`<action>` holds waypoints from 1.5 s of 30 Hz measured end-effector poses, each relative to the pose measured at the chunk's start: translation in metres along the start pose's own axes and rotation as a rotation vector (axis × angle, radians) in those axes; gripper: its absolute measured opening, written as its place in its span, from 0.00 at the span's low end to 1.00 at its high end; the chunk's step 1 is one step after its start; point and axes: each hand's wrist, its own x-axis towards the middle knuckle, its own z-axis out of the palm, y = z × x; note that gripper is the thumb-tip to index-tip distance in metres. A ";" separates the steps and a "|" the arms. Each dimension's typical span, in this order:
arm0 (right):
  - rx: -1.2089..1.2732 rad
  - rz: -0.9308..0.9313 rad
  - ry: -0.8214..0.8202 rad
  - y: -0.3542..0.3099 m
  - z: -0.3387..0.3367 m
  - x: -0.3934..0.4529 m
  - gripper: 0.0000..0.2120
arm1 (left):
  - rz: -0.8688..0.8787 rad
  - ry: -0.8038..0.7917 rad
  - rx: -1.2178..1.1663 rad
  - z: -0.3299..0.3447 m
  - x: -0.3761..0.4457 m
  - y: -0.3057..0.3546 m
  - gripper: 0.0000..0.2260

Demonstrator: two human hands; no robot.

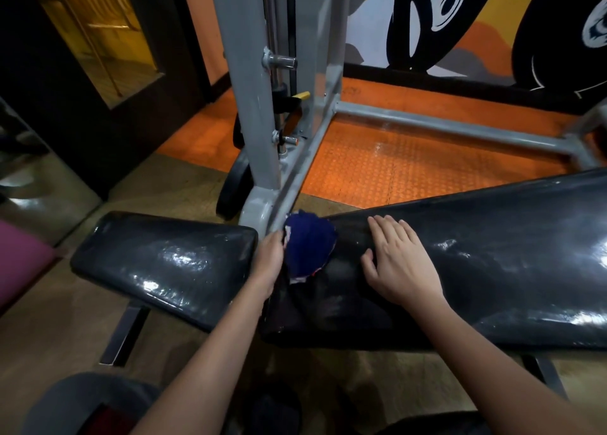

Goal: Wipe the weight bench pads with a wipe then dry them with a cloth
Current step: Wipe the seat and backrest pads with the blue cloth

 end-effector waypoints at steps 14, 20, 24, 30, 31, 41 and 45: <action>0.024 0.000 0.015 -0.001 0.001 0.000 0.31 | 0.284 0.114 0.303 0.019 0.040 -0.027 0.21; 0.018 -0.004 0.030 -0.003 0.001 0.002 0.27 | 0.050 0.254 0.065 0.002 0.042 -0.047 0.15; 0.001 -0.004 0.036 -0.003 -0.001 0.002 0.27 | 0.359 0.224 0.178 0.013 0.002 -0.033 0.11; -0.013 -0.006 0.025 -0.004 -0.001 0.001 0.27 | 0.689 0.093 0.198 0.034 -0.017 -0.029 0.13; -0.014 -0.003 0.027 -0.004 -0.002 0.002 0.27 | 0.734 0.152 0.285 0.034 -0.010 -0.033 0.12; -0.017 -0.009 0.042 -0.004 0.002 0.002 0.26 | 0.368 -0.069 0.845 0.052 0.058 -0.011 0.30; -0.024 0.002 0.036 -0.005 0.002 0.004 0.27 | 0.527 -0.052 0.909 0.072 0.058 0.001 0.31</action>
